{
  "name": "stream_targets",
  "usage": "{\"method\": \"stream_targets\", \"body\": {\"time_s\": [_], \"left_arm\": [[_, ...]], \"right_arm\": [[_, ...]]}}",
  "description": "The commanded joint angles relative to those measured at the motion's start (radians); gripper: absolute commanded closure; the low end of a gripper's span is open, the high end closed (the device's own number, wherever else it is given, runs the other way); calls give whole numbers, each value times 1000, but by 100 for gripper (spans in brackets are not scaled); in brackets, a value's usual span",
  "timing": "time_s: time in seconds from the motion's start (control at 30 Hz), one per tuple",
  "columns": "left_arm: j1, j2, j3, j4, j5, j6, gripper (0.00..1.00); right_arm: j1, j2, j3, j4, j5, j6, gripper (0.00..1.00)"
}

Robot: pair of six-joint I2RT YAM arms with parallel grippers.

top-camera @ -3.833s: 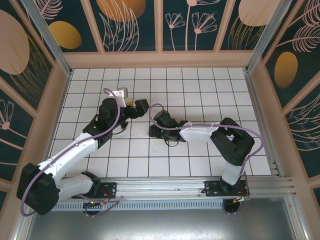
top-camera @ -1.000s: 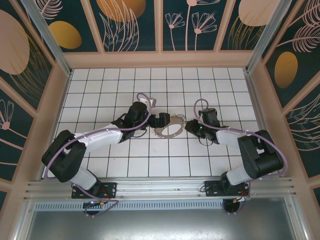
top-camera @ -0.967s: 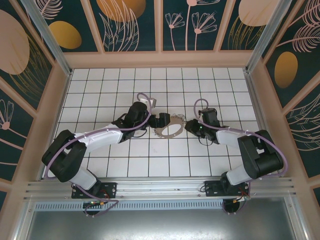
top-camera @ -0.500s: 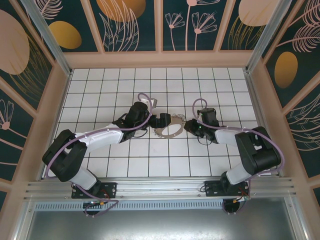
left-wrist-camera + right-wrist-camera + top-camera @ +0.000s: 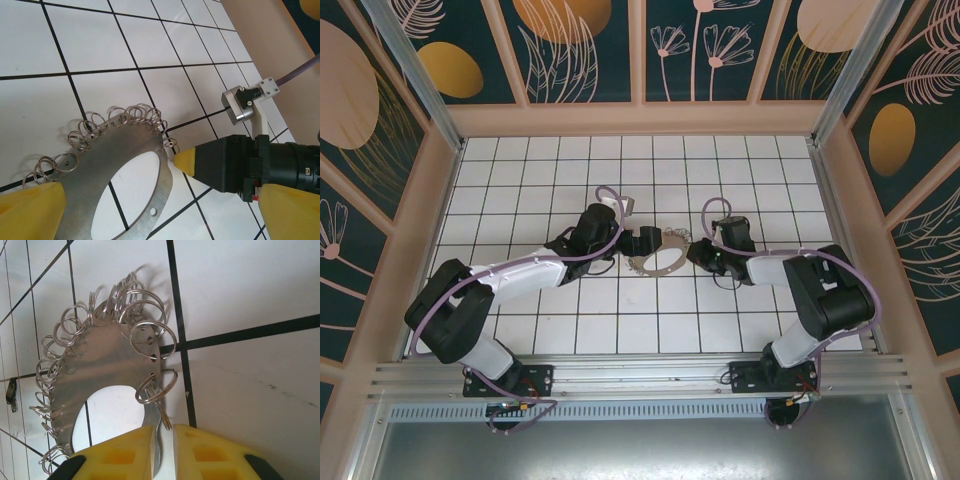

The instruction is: Put the keys on the keyring

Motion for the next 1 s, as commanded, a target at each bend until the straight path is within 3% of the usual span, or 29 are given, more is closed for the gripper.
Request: {"method": "stream_targets", "body": {"time_s": [0.0, 0.6, 0.83, 0.97], "left_arm": [[-7, -6, 24, 21, 12, 3, 1], [-6, 0, 23, 29, 19, 9, 1], [-7, -1, 25, 19, 6, 14, 2], [-6, -22, 31, -8, -41, 5, 2]], "right_arm": [[-3, 16, 21, 24, -5, -19, 83], [-13, 40, 48, 21, 11, -14, 83], [-15, 32, 43, 11, 2, -28, 100], [-20, 12, 46, -4, -14, -58, 100]]}}
